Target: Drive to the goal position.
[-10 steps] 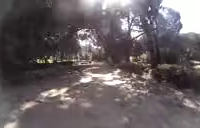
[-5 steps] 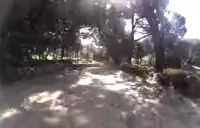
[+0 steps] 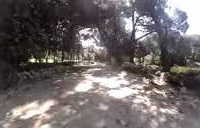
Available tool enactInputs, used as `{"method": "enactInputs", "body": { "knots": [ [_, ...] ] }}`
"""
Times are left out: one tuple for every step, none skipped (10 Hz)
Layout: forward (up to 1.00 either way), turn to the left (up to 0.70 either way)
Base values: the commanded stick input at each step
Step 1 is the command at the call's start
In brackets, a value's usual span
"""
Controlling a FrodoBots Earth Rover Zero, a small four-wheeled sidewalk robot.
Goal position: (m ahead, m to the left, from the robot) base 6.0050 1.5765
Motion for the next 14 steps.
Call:
{"method": "enactInputs", "body": {
  "knots": [
    [0.85,0.00],
    [0.85,0.00],
    [0.85,0.00],
    [0.85,0.00],
    [0.85,0.00],
    [0.85,0.00],
    [0.85,0.00],
    [0.85,0.00],
    [0.85,0.00],
    [0.85,0.00],
    [0.85,0.00],
    [0.85,0.00],
    [0.85,0.00],
    [0.85,0.00]
  ]
}}
